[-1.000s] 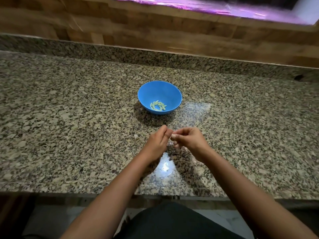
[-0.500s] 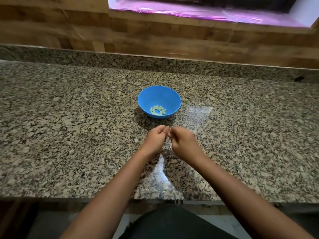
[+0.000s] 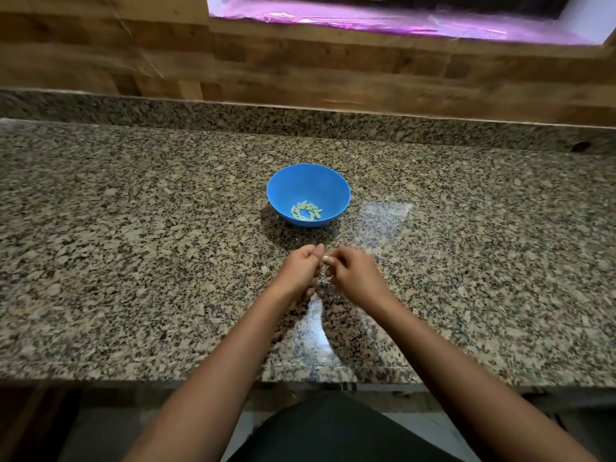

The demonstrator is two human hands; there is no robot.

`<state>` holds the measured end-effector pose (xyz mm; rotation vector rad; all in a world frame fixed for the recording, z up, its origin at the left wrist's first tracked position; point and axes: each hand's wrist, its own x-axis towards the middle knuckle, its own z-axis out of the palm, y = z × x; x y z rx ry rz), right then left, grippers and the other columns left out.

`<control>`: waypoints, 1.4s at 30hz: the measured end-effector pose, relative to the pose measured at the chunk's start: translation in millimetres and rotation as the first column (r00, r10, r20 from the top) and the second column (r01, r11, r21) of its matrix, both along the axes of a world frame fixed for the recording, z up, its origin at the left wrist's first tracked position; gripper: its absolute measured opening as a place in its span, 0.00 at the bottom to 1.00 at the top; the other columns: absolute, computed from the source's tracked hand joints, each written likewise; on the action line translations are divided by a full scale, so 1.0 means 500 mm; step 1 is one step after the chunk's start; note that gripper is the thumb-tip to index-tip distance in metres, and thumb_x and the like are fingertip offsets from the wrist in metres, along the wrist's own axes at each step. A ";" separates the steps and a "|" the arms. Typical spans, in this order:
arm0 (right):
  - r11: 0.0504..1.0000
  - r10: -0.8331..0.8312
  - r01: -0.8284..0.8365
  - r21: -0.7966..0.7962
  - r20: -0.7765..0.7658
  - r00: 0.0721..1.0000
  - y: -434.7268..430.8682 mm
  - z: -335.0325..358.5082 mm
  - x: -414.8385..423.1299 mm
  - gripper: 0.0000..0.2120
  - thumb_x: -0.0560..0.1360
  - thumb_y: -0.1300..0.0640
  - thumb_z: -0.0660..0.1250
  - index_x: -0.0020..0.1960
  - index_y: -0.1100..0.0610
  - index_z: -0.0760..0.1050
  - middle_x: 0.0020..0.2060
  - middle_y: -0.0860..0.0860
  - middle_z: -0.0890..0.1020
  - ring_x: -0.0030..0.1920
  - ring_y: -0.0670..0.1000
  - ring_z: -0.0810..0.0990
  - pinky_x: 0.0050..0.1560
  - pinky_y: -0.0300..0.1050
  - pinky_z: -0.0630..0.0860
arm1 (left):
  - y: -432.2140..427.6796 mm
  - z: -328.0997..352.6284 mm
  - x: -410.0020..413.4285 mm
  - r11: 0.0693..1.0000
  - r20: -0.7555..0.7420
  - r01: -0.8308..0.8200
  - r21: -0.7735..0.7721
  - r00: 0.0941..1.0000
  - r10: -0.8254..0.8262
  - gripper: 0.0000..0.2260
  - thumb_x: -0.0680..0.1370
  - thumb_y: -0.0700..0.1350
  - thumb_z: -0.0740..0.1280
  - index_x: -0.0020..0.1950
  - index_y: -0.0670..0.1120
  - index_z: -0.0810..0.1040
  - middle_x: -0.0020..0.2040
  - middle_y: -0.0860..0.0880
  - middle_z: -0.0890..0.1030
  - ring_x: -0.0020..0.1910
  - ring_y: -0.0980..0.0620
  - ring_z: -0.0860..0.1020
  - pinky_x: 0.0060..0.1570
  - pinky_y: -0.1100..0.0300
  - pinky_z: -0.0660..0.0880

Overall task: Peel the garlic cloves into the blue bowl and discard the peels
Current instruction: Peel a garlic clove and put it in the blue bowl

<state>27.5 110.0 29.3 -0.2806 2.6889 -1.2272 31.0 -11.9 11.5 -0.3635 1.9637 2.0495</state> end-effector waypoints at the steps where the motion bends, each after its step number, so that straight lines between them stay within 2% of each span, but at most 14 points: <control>1: 0.989 -0.034 0.057 -0.135 0.164 0.986 -0.002 0.007 -0.001 0.08 0.79 0.64 0.58 0.47 0.65 0.76 0.37 0.56 0.79 0.34 0.54 0.77 0.38 0.52 0.77 | -0.001 -0.006 0.001 0.995 -0.055 -0.001 -0.099 0.998 -0.004 0.13 0.82 0.49 0.57 0.42 0.43 0.70 0.29 0.49 0.66 0.20 0.57 0.62 0.20 0.64 0.59; 3: 0.949 -0.008 0.109 -0.297 0.320 0.947 -0.001 0.019 0.000 0.09 0.80 0.66 0.57 0.47 0.66 0.75 0.35 0.56 0.77 0.31 0.51 0.75 0.33 0.44 0.77 | -0.004 -0.014 0.002 0.968 -0.129 0.006 -0.252 0.991 -0.040 0.14 0.81 0.51 0.58 0.44 0.42 0.72 0.31 0.48 0.70 0.24 0.55 0.64 0.25 0.61 0.61; 5: 0.911 0.033 0.122 -0.394 0.364 0.931 0.002 0.025 0.004 0.09 0.80 0.67 0.55 0.47 0.66 0.74 0.34 0.56 0.76 0.30 0.49 0.74 0.28 0.36 0.76 | -0.009 -0.018 0.005 0.959 -0.150 -0.001 -0.284 0.988 -0.044 0.14 0.81 0.51 0.58 0.43 0.43 0.72 0.30 0.49 0.70 0.25 0.54 0.65 0.26 0.60 0.61; 14: 0.835 0.040 0.209 -0.509 0.434 0.900 0.010 0.023 0.004 0.08 0.77 0.66 0.63 0.50 0.72 0.74 0.37 0.59 0.79 0.29 0.50 0.77 0.30 0.37 0.77 | -0.011 -0.022 0.015 0.944 -0.228 -0.044 -0.326 0.973 -0.034 0.13 0.82 0.50 0.57 0.40 0.46 0.69 0.32 0.50 0.70 0.28 0.53 0.66 0.30 0.57 0.63; 19: 0.833 0.008 0.232 -0.502 0.431 0.902 0.009 0.024 0.002 0.06 0.76 0.67 0.63 0.43 0.68 0.76 0.34 0.58 0.79 0.27 0.48 0.76 0.29 0.38 0.77 | -0.007 -0.014 0.018 0.926 -0.236 -0.040 -0.376 0.970 -0.054 0.12 0.81 0.49 0.58 0.42 0.43 0.71 0.31 0.49 0.71 0.26 0.54 0.66 0.28 0.59 0.64; 21: 0.840 -0.014 0.233 -0.490 0.411 0.912 0.009 0.026 0.003 0.07 0.76 0.68 0.63 0.41 0.68 0.76 0.33 0.57 0.79 0.27 0.48 0.76 0.29 0.38 0.77 | -0.003 -0.012 0.018 0.953 -0.185 -0.032 -0.301 0.982 -0.026 0.13 0.82 0.49 0.58 0.43 0.42 0.71 0.31 0.49 0.70 0.24 0.55 0.66 0.24 0.62 0.65; 26: 0.795 -0.001 0.263 -0.546 0.432 0.902 0.009 0.023 0.002 0.07 0.76 0.68 0.62 0.42 0.69 0.76 0.33 0.57 0.79 0.30 0.51 0.76 0.31 0.39 0.77 | 0.001 0.001 0.016 0.975 -0.011 -0.047 0.215 0.999 0.050 0.12 0.83 0.46 0.55 0.41 0.44 0.68 0.30 0.49 0.68 0.18 0.60 0.62 0.18 0.68 0.62; 30: 0.735 -0.011 0.331 -0.592 0.477 0.879 0.008 0.023 -0.003 0.06 0.76 0.69 0.62 0.44 0.70 0.75 0.33 0.58 0.79 0.29 0.50 0.76 0.29 0.37 0.77 | 0.003 0.005 0.019 0.990 -0.082 -0.042 0.135 0.995 0.053 0.12 0.82 0.46 0.55 0.41 0.45 0.69 0.29 0.51 0.69 0.19 0.60 0.63 0.19 0.66 0.64; 33: 0.865 -0.117 0.249 -0.436 0.309 0.944 0.006 0.019 0.001 0.04 0.75 0.66 0.64 0.41 0.65 0.75 0.33 0.56 0.79 0.30 0.49 0.77 0.31 0.41 0.77 | 0.005 -0.001 0.019 0.983 -0.192 -0.076 -0.165 0.981 0.043 0.12 0.82 0.47 0.57 0.39 0.45 0.70 0.29 0.51 0.69 0.20 0.57 0.67 0.20 0.63 0.66; 34: 0.901 -0.147 0.228 -0.369 0.235 0.961 0.005 0.017 0.002 0.04 0.75 0.65 0.66 0.41 0.63 0.75 0.33 0.55 0.79 0.31 0.50 0.77 0.33 0.44 0.78 | 0.008 -0.003 0.017 0.979 -0.189 -0.089 -0.184 0.981 0.054 0.13 0.82 0.48 0.58 0.39 0.45 0.70 0.29 0.51 0.68 0.21 0.56 0.66 0.21 0.63 0.67; 36: 0.930 -0.174 0.209 -0.303 0.139 0.975 0.003 0.013 0.005 0.05 0.74 0.63 0.67 0.40 0.62 0.75 0.32 0.54 0.78 0.31 0.49 0.76 0.33 0.46 0.78 | 0.015 -0.002 0.015 0.992 -0.066 -0.117 0.038 0.991 0.119 0.13 0.82 0.48 0.57 0.39 0.44 0.70 0.29 0.51 0.67 0.21 0.57 0.64 0.20 0.64 0.65; 38: 0.864 -0.170 0.262 -0.430 0.239 0.956 -0.001 0.017 0.006 0.07 0.75 0.65 0.64 0.39 0.62 0.74 0.31 0.54 0.78 0.28 0.48 0.76 0.30 0.41 0.76 | 0.015 0.003 0.011 0.939 0.063 -0.111 0.325 0.993 0.095 0.15 0.83 0.48 0.55 0.39 0.43 0.69 0.24 0.52 0.66 0.19 0.58 0.62 0.19 0.66 0.64; 40: 0.731 -0.085 0.353 -0.584 0.435 0.896 -0.004 0.026 0.004 0.09 0.77 0.68 0.61 0.39 0.64 0.74 0.31 0.56 0.78 0.26 0.48 0.75 0.26 0.37 0.74 | 0.009 0.000 0.009 0.910 0.065 -0.058 0.411 0.997 0.035 0.16 0.83 0.49 0.55 0.38 0.43 0.68 0.22 0.52 0.66 0.19 0.57 0.63 0.19 0.66 0.65; 42: 0.731 -0.034 0.373 -0.571 0.515 0.856 0.002 0.028 0.002 0.10 0.78 0.66 0.58 0.39 0.65 0.73 0.30 0.55 0.76 0.26 0.50 0.74 0.26 0.37 0.74 | -0.001 -0.005 0.008 0.926 0.048 -0.038 0.376 0.999 0.022 0.15 0.82 0.49 0.56 0.39 0.43 0.68 0.23 0.52 0.66 0.20 0.56 0.63 0.20 0.64 0.65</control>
